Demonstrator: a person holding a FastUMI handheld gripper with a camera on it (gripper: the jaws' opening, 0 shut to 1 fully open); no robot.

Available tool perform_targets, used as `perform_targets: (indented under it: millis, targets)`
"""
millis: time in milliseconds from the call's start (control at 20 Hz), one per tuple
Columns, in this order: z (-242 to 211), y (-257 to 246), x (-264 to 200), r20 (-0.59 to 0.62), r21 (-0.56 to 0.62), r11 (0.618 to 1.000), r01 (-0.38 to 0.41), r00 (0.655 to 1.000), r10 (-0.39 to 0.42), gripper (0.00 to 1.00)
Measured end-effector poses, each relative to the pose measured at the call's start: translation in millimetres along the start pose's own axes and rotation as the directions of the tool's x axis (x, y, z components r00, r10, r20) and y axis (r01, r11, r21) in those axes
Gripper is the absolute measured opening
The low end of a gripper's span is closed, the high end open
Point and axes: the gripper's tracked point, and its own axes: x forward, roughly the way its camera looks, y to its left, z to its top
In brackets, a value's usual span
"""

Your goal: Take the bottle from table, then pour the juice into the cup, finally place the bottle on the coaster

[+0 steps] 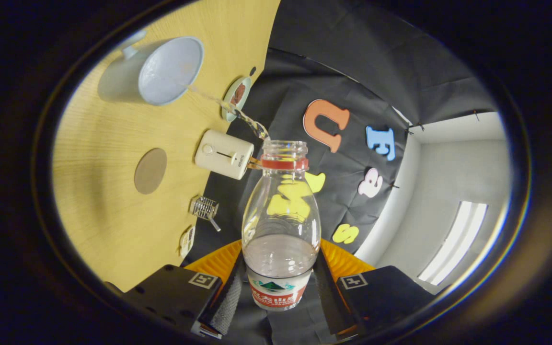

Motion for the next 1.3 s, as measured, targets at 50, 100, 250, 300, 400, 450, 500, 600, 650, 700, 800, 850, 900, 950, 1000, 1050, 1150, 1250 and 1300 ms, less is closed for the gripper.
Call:
perform_targets:
  millis: [50, 100, 250, 300, 400, 450, 500, 600, 650, 700, 800, 850, 900, 950, 1000, 1050, 1150, 1250, 1300]
  targets:
    - [-1, -4, 1, 0.003, -0.010, 1.000, 0.008, 1.000, -0.008, 0.78]
    - [-1, -11, 1, 0.002, -0.017, 1.000, 0.022, 1.000, -0.022, 0.78]
    - [-1, -24, 1, 0.009, -0.031, 0.998, 0.053, 0.999, -0.053, 0.78]
    - [0, -26, 1, 0.010, -0.034, 0.998, 0.056, 0.998, -0.056, 0.78]
    - [1, -31, 0, 0.012, -0.047, 0.996, 0.069, 0.998, -0.069, 0.78]
    - [2, -34, 1, 0.013, -0.048, 0.996, 0.075, 0.997, -0.075, 0.78]
    - [4, -36, 0, 0.021, -0.049, 0.996, 0.078, 0.997, -0.077, 0.78]
    - [7, -39, -1, 0.028, -0.061, 0.994, 0.088, 0.996, -0.087, 0.78]
    - [7, -37, -2, 0.031, -0.070, 0.994, 0.087, 0.996, -0.085, 0.78]
    - [9, -39, -3, 0.033, -0.078, 0.993, 0.093, 0.995, -0.091, 0.78]
    - [11, -44, -4, 0.045, -0.101, 0.988, 0.117, 0.993, -0.113, 0.78]
    - [11, -44, -5, 0.048, -0.104, 0.987, 0.122, 0.992, -0.117, 0.78]
    - [12, -44, -5, 0.047, -0.104, 0.987, 0.122, 0.992, -0.118, 0.78]
    - [11, -44, -5, 0.048, -0.105, 0.987, 0.123, 0.992, -0.118, 0.78]
    - [13, -45, -5, 0.048, -0.106, 0.986, 0.129, 0.991, -0.124, 0.78]
    - [12, -46, -5, 0.048, -0.112, 0.985, 0.131, 0.991, -0.127, 0.78]
    - [15, -46, -6, 0.056, -0.126, 0.982, 0.138, 0.990, -0.132, 0.78]
    - [15, -48, -6, 0.060, -0.153, 0.978, 0.143, 0.989, -0.135, 0.78]
    - [17, -49, -8, 0.064, -0.162, 0.975, 0.151, 0.988, -0.143, 0.78]
